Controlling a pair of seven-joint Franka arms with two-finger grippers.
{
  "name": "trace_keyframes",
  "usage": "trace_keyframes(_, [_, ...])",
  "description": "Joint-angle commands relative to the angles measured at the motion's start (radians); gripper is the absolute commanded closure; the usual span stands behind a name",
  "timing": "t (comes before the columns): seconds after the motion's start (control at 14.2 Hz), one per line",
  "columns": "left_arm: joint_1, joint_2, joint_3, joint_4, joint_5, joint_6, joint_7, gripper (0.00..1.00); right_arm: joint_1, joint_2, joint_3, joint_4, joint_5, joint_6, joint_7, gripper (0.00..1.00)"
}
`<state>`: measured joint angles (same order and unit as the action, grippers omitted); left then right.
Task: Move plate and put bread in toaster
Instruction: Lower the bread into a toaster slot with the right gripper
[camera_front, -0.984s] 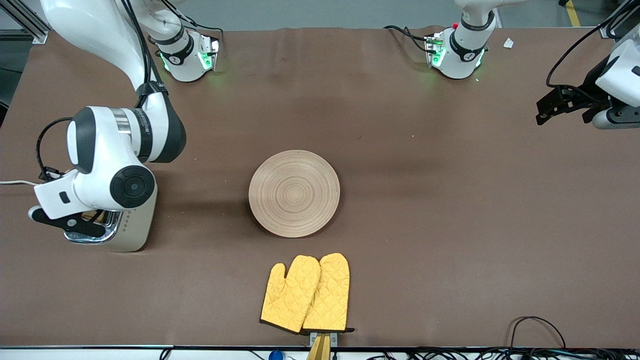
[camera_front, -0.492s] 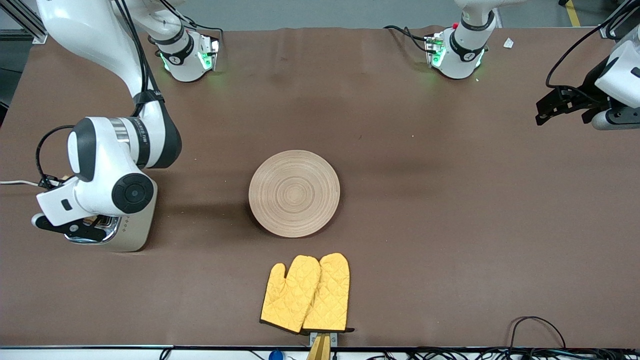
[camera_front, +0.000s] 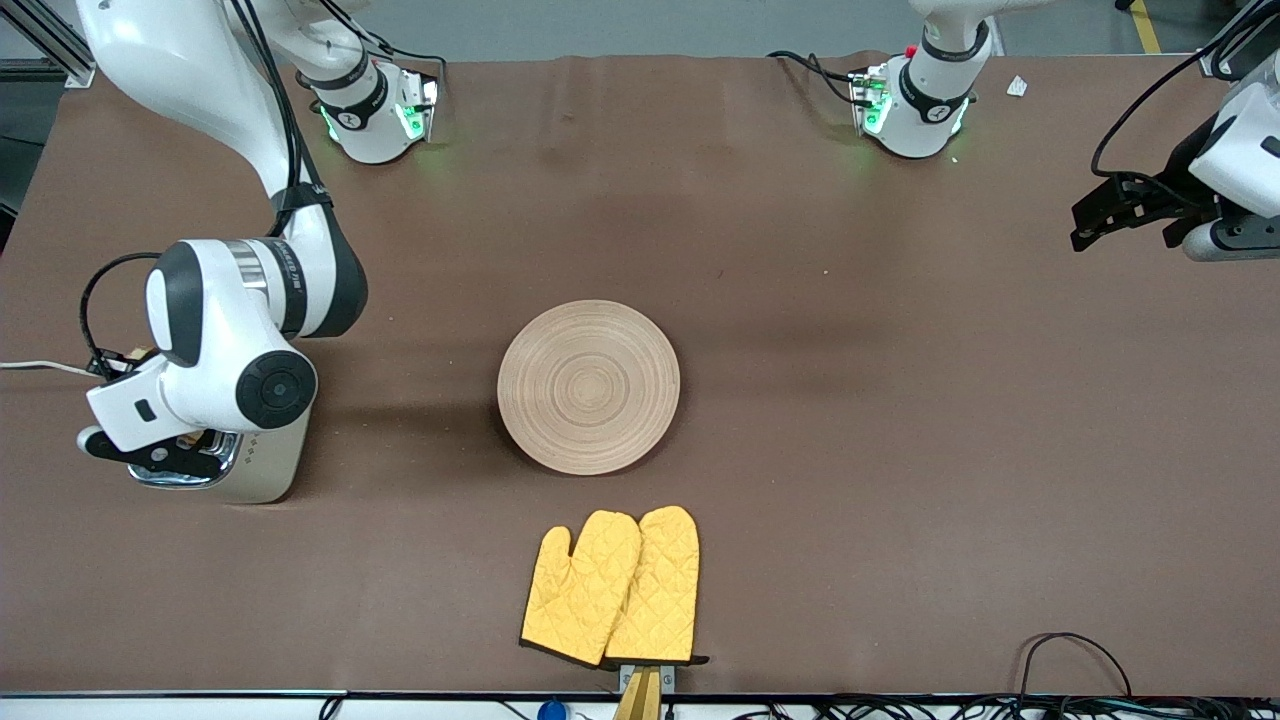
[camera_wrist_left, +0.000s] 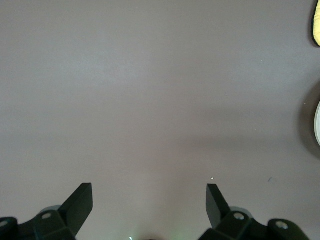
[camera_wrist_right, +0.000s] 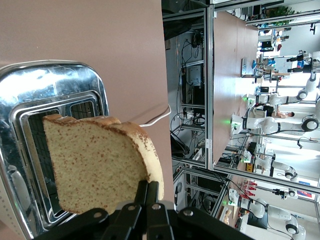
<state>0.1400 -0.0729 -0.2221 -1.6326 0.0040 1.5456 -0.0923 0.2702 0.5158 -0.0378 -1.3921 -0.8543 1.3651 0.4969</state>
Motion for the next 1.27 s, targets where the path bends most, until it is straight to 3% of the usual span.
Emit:
trace_keyframes(0.0, [0.004, 0.007, -0.003, 0.008, -0.001, -0.015, -0.003, 0.00, -0.013, -0.049, 0.016, -0.077, -0.028, 0.034, -0.008, 1.00])
trace_keyframes(1.19, [0.006, 0.008, -0.003, 0.011, 0.001, -0.013, -0.001, 0.00, -0.036, -0.056, 0.016, -0.185, -0.026, 0.147, 0.002, 1.00])
